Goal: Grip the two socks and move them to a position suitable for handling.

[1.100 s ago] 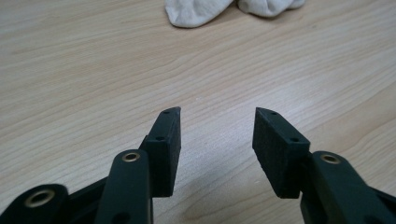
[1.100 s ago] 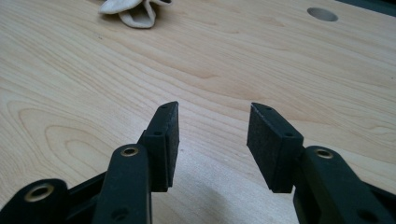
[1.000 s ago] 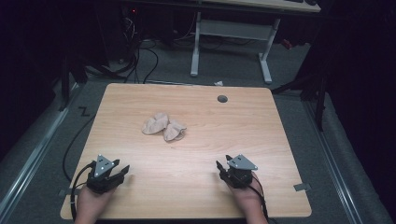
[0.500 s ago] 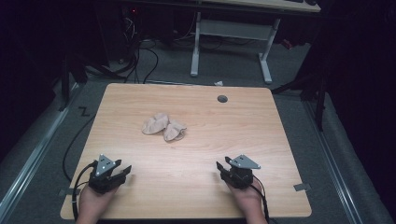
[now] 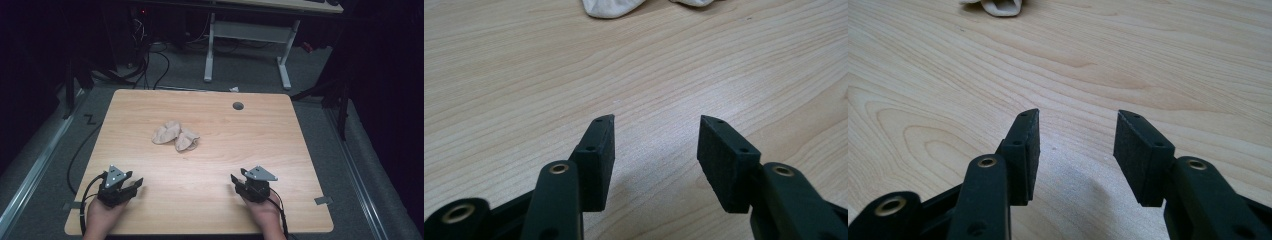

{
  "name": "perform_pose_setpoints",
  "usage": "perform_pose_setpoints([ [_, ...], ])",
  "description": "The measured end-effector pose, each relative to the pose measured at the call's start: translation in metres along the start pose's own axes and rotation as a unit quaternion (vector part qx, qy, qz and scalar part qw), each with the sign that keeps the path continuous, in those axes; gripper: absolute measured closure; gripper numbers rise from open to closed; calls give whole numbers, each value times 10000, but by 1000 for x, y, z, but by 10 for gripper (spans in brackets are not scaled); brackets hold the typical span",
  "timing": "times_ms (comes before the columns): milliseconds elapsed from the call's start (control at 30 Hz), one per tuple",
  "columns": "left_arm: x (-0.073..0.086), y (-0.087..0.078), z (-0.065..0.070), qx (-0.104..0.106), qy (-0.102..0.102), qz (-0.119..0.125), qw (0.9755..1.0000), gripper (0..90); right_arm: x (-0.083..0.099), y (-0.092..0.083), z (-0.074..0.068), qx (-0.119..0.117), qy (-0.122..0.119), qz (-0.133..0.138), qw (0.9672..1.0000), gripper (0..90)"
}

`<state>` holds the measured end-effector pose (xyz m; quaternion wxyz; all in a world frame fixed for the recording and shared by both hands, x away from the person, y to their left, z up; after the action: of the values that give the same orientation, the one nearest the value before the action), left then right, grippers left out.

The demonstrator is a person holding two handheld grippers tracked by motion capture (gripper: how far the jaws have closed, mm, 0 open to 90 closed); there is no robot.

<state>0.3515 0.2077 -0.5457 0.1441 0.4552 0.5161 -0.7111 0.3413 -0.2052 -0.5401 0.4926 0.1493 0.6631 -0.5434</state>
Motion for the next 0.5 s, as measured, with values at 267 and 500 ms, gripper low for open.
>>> perform_pose_setpoints([
  [267,-1,0,1,20,38,8,10000,498,0,1,0,-14,-16,-2,10000,538],
  [500,-34,9,22,225,429,182,9987,503,-1,1,-2,-37,-21,0,10000,539],
])
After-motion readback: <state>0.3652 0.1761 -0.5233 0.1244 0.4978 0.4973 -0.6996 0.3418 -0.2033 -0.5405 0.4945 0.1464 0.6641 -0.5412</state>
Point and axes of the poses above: each handheld gripper's, and its own axes: y roughly forward along the jaws, x roughly out of its underside, z roughly to its right, the point moved 3 cm from there along y, roughly forward along the jaws, and after that the axes turned 4 degrees about -y, right-handed, at the moved point
